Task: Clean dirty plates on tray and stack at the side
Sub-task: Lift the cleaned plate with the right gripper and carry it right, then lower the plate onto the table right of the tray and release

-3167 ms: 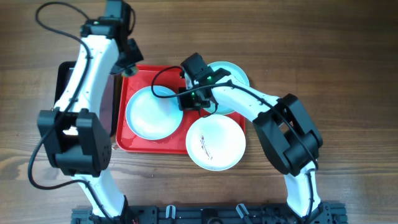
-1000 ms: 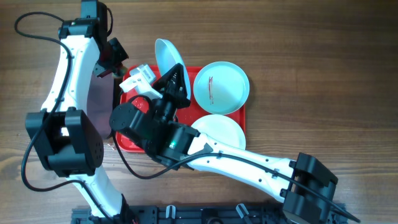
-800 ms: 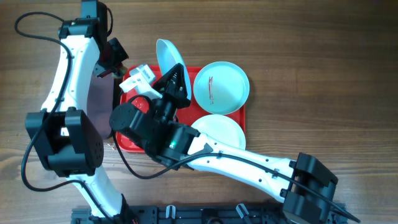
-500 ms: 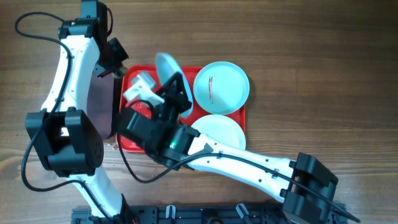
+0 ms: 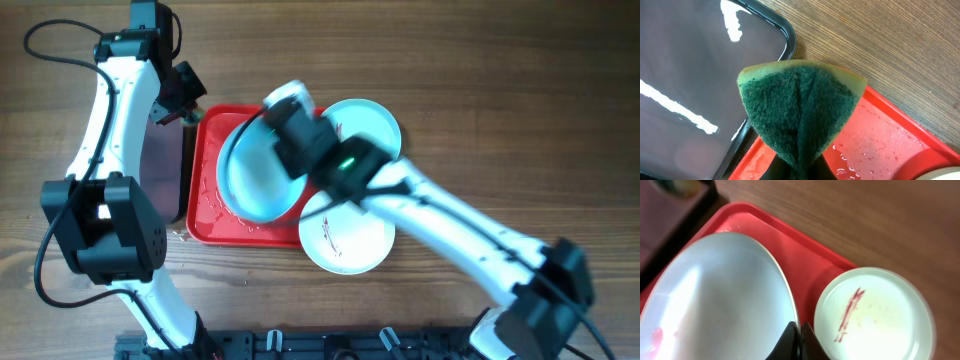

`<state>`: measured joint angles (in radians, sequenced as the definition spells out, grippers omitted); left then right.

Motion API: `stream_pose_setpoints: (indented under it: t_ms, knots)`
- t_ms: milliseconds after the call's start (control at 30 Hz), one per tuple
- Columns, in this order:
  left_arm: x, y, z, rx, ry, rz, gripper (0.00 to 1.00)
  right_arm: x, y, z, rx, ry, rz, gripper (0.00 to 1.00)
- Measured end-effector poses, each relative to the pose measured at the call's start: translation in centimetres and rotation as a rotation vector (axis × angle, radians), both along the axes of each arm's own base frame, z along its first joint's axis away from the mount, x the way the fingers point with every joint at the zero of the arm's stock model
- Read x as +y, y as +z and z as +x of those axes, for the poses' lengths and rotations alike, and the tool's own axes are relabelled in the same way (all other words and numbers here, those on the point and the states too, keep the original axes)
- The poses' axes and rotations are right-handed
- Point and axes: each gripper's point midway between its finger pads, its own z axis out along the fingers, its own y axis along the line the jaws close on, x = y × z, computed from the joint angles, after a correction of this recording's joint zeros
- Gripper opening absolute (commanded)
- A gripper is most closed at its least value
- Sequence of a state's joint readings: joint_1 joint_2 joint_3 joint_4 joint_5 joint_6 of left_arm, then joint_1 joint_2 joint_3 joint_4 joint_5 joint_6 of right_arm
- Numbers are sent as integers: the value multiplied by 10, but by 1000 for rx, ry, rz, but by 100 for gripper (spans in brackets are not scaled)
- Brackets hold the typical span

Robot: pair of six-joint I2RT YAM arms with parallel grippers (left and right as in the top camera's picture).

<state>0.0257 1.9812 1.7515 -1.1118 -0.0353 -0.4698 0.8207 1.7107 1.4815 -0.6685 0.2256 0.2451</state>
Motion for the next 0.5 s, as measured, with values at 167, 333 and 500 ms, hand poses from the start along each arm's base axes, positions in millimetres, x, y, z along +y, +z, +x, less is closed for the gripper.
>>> stream_pose_setpoints:
  t_ms: [167,333,500]
  knots:
    - [0,0,-1,3,0,0,4,-63,11,26,166,-93,175,4]
    - [0,-1,-1,5,0,0,4,-161,13,47,265,-310,260,4]
    - [0,-4,-3,14,0,0,4,-261,3,55,317,-573,287,4]
